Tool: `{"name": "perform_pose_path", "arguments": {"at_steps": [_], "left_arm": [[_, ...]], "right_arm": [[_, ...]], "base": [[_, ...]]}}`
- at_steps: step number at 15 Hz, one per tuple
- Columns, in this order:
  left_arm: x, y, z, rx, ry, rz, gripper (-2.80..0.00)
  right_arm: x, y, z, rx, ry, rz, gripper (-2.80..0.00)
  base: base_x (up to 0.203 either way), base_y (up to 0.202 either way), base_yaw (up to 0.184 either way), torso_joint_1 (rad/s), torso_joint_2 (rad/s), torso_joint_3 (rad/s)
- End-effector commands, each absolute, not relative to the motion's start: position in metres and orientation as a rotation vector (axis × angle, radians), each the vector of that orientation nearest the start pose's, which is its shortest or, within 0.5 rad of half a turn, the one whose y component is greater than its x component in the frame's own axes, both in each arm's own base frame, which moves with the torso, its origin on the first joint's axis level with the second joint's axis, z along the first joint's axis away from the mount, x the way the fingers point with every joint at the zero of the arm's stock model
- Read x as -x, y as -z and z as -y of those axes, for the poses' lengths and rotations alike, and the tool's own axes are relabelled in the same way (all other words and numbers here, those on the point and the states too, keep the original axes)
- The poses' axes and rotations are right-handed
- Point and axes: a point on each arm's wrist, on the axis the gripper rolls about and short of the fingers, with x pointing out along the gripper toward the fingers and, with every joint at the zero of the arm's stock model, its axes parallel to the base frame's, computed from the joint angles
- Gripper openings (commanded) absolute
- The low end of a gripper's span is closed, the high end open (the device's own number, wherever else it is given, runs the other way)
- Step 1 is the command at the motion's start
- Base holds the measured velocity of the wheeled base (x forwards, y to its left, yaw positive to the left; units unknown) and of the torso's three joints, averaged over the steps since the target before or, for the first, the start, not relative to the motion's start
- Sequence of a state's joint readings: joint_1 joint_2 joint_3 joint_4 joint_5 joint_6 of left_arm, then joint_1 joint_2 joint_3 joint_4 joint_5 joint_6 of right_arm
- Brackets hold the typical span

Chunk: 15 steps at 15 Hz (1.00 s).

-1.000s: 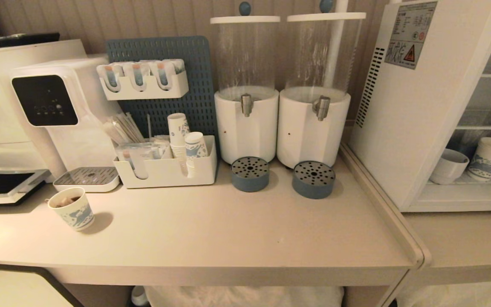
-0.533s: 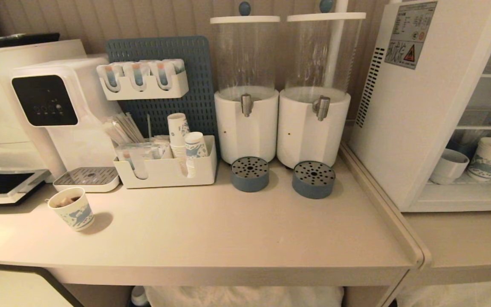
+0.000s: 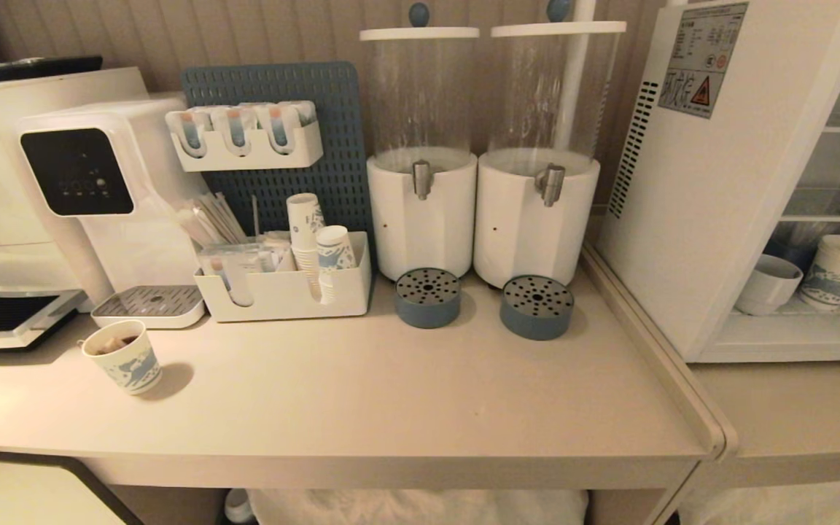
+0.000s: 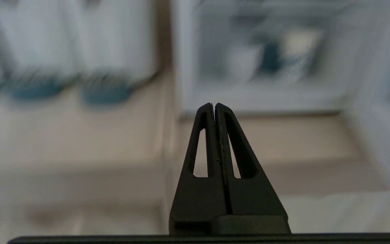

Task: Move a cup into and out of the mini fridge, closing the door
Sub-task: Close the freezer door

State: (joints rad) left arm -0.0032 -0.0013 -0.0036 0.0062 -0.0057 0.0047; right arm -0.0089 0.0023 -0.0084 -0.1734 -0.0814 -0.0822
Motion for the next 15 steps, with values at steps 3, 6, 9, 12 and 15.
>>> {"name": "perform_pose_path", "arguments": {"at_steps": [3,6,9,12,15], "left_arm": [[0.0231,-0.076,0.0001,-0.005,0.009,-0.002,-2.8],[0.0232,-0.076,0.0001,-0.006,0.009,-0.003,-2.8],[0.0232,-0.076,0.0001,-0.008,0.009,-0.003,-2.8],[0.0232,-0.076,0.0001,-0.008,0.009,-0.003,-2.8],[0.0232,-0.076,0.0001,-0.009,0.009,-0.003,-2.8]], "right_arm": [[0.0222,-0.0747,-0.0005,0.071,-0.007,0.006,-2.8],[0.0244,-0.0741,-0.0007,0.063,-0.015,-0.048,-2.8],[0.0244,-0.074,-0.0006,0.054,-0.014,-0.051,-2.8],[0.0246,-0.0739,-0.0007,0.048,-0.015,-0.052,-2.8],[0.0245,-0.0741,-0.0006,0.047,-0.014,-0.052,-2.8]], "base": [[0.0,0.0,0.0,0.0,0.0,0.0],[0.0,0.0,0.0,0.0,0.0,0.0],[0.0,0.0,0.0,0.0,0.0,0.0],[0.0,0.0,0.0,0.0,0.0,0.0],[0.0,0.0,0.0,0.0,0.0,0.0]]}}
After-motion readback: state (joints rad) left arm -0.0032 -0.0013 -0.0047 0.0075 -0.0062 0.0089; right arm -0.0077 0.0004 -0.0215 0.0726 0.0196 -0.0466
